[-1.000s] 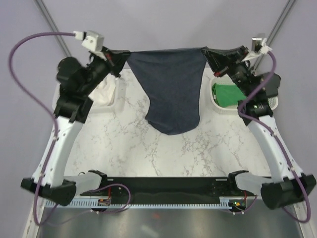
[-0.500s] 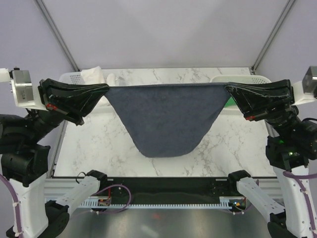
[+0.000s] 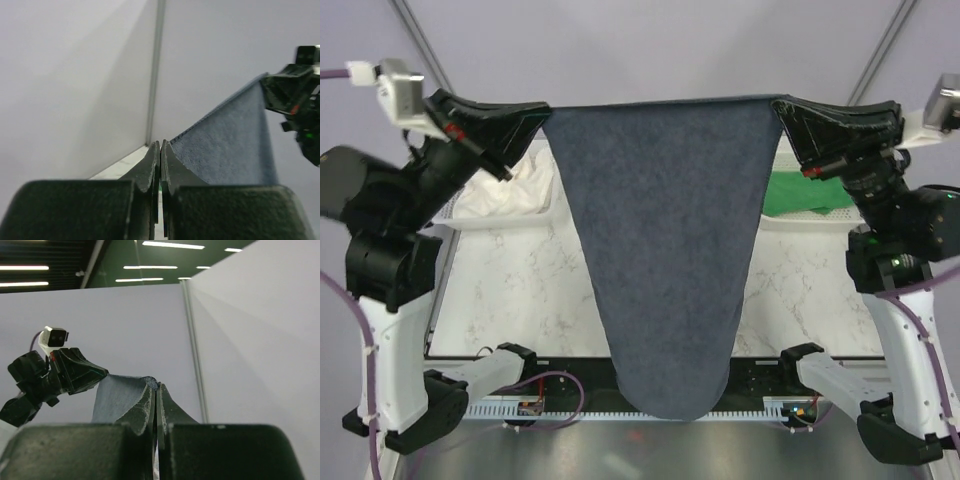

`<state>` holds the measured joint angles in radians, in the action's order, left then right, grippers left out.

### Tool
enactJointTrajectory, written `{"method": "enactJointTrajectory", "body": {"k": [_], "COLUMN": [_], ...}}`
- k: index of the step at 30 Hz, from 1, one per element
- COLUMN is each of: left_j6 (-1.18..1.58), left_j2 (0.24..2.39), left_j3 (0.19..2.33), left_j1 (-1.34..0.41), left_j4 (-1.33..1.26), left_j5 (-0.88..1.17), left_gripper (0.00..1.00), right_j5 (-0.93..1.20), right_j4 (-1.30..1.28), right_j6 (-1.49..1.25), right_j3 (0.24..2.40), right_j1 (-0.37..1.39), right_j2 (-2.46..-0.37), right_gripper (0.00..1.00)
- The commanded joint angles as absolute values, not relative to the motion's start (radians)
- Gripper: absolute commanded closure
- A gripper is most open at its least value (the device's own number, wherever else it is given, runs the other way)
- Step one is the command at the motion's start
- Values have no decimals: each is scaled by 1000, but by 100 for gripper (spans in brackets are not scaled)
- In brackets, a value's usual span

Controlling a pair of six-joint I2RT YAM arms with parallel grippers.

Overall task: Fold and stack the towels
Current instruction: Flatten out the crumpled towel

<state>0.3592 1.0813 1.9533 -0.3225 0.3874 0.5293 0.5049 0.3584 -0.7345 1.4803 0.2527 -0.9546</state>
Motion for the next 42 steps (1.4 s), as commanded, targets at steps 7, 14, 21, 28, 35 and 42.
{"method": "enactJointTrajectory", "body": {"k": [7, 14, 21, 28, 35, 42], "left_j6": [92, 35, 54, 60, 61, 74], "left_j2": [1324, 1506, 1759, 1943, 2121, 2302], "left_j3": [1790, 1689, 1795, 1899, 2068, 2258], "left_j1": [-313, -313, -275, -255, -235, -212], "left_j4": [321, 111, 5, -94, -83, -70], "left_j5": [158, 112, 118, 143, 201, 213], "left_gripper": [98, 98, 98, 98, 98, 98], "right_j5": [327, 325, 360, 406, 431, 419], "right_j4": [492, 698, 811, 954, 977, 973], "right_j6": [-514, -491, -451, -503, -503, -519], "right_j3": [1339, 1229, 1318, 1472, 1635, 1776], "right_j1": [245, 245, 235, 190, 160, 138], "right_j2": [-1172, -1392, -1653, -1902, -2112, -2275], "right_gripper": [100, 100, 100, 100, 100, 100]}}
